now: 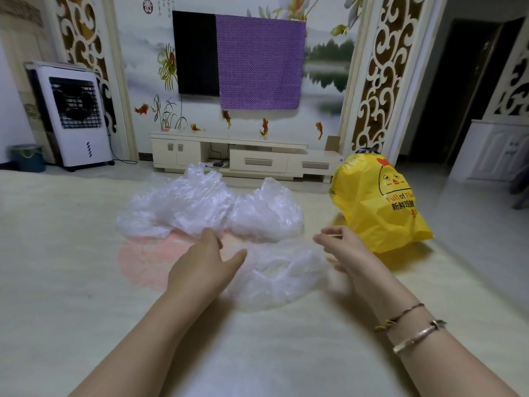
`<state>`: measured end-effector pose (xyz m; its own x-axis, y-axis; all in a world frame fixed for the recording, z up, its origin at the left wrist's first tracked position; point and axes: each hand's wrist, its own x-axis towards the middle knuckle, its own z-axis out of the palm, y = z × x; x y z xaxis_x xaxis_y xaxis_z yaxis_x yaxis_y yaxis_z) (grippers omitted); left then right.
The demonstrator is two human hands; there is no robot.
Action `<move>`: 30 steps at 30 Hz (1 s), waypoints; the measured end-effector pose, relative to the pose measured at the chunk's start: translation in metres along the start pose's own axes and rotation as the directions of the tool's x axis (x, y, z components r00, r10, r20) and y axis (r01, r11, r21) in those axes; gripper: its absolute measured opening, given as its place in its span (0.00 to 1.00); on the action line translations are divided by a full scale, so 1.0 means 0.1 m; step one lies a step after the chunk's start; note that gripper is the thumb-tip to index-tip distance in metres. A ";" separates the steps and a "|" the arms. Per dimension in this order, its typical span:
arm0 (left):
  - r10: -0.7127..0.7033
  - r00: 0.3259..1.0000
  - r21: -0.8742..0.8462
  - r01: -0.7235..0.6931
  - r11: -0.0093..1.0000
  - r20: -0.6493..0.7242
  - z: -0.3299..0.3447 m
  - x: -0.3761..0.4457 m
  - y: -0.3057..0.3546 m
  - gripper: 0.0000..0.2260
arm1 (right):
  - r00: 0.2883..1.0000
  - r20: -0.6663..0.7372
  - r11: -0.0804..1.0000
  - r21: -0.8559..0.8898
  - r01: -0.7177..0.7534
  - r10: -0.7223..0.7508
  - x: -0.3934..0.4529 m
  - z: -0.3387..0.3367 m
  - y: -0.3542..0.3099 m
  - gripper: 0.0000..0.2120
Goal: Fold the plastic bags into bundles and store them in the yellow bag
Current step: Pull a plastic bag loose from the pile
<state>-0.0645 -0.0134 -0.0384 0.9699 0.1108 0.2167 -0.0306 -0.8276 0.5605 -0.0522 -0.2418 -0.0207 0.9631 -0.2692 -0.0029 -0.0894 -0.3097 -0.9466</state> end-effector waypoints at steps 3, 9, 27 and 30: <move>0.254 0.948 -0.148 -0.283 0.948 -0.191 -0.02 0.01 0.03 0.08 | 0.942 -0.100 0.946 -0.082 0.314 -0.322 -0.09 0.00 -0.05 0.11; 0.507 0.843 -0.031 -0.510 0.859 0.181 0.12 -0.06 0.05 0.17 | 0.735 0.478 0.555 -0.483 0.677 -0.481 -0.23 0.13 0.06 0.19; 0.520 0.849 -0.278 -0.480 0.832 0.093 0.00 0.01 -0.01 0.14 | 0.800 0.563 0.694 -0.491 0.526 -0.208 -0.20 -0.23 0.00 0.32; 0.478 0.853 -0.280 -0.416 0.865 0.210 0.00 -0.02 0.02 0.15 | 0.771 0.602 0.616 -0.532 0.581 -0.207 -0.22 -0.23 -0.01 0.26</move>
<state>-0.0666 -0.0153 -0.0376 0.8633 -0.4167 0.2846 -0.4975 -0.6082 0.6185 -0.0792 -0.2568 -0.0126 0.9140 0.4057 -0.0002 0.3694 -0.8324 -0.4131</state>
